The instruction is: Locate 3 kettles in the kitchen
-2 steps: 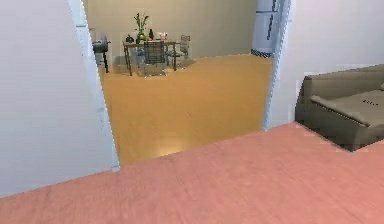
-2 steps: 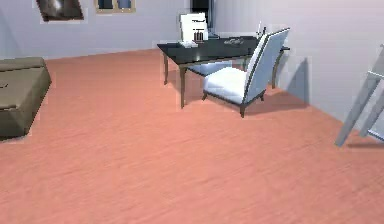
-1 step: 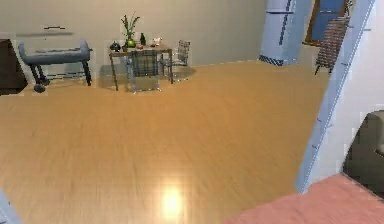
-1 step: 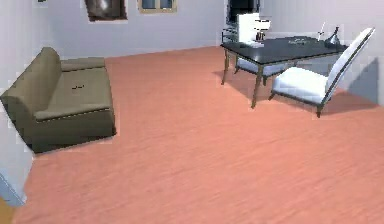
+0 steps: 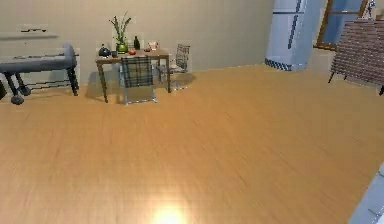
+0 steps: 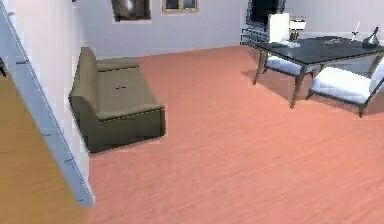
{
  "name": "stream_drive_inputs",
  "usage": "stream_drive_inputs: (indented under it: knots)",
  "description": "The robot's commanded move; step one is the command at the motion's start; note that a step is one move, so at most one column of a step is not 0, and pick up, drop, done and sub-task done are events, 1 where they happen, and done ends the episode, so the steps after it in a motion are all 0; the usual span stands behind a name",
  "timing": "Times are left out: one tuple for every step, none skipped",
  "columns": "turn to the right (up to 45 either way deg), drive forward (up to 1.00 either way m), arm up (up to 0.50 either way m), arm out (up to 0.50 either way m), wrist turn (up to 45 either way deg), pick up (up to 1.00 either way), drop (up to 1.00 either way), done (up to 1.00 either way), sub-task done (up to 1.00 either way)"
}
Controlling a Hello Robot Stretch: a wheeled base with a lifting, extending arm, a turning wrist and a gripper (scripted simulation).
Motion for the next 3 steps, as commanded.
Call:
stream_drive_inputs:
  knots:
    - [-24.0,0.0,0.0,0.0,0.0,0.0,0.0,0.0,0.0]
    - [0.0,0.5,0.0,0.0,0.0,0.0,0.0,0.0,0.0]
    - [-9.0,0.0,0.0,0.0,0.0,0.0,0.0,0.0,0.0]
